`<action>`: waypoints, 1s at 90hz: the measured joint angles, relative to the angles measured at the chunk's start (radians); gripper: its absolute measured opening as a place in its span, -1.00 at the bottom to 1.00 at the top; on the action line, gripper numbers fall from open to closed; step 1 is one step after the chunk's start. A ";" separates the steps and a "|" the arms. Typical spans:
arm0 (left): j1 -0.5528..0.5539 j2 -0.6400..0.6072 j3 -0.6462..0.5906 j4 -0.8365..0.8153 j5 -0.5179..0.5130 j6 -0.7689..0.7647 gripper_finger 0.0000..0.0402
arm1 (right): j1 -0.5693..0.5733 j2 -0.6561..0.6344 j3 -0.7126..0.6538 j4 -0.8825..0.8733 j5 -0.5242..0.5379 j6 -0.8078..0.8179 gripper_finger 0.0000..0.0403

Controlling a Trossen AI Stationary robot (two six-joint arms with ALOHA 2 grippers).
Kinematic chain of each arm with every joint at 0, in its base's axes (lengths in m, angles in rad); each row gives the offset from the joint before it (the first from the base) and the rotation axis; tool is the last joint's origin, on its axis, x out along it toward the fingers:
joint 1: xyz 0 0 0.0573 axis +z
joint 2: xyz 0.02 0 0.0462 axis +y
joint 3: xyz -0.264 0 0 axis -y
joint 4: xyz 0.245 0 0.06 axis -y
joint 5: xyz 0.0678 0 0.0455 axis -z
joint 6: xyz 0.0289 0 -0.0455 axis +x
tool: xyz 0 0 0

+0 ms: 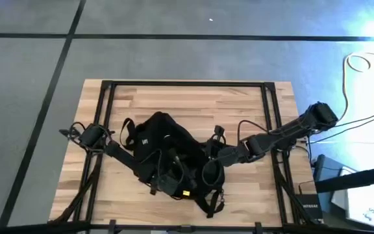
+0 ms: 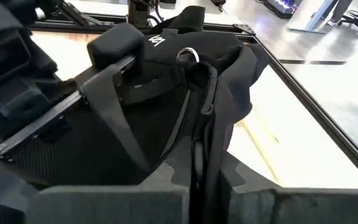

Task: Unpack backpack
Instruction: Close the black backpack

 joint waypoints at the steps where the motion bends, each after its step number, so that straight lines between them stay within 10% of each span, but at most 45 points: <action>1: 0.000 0.000 0.000 -0.001 0.002 -0.001 0.04 | 0.000 0.000 0.000 0.000 0.000 0.000 -1.00; 39: -0.001 0.000 0.000 -0.007 0.045 -0.034 -0.95 | 0.000 0.000 0.000 -0.001 0.000 0.000 -1.00; 90: -0.002 -0.011 0.000 -0.008 0.005 -0.058 -1.00 | 0.000 0.000 0.000 -0.001 0.000 0.000 -1.00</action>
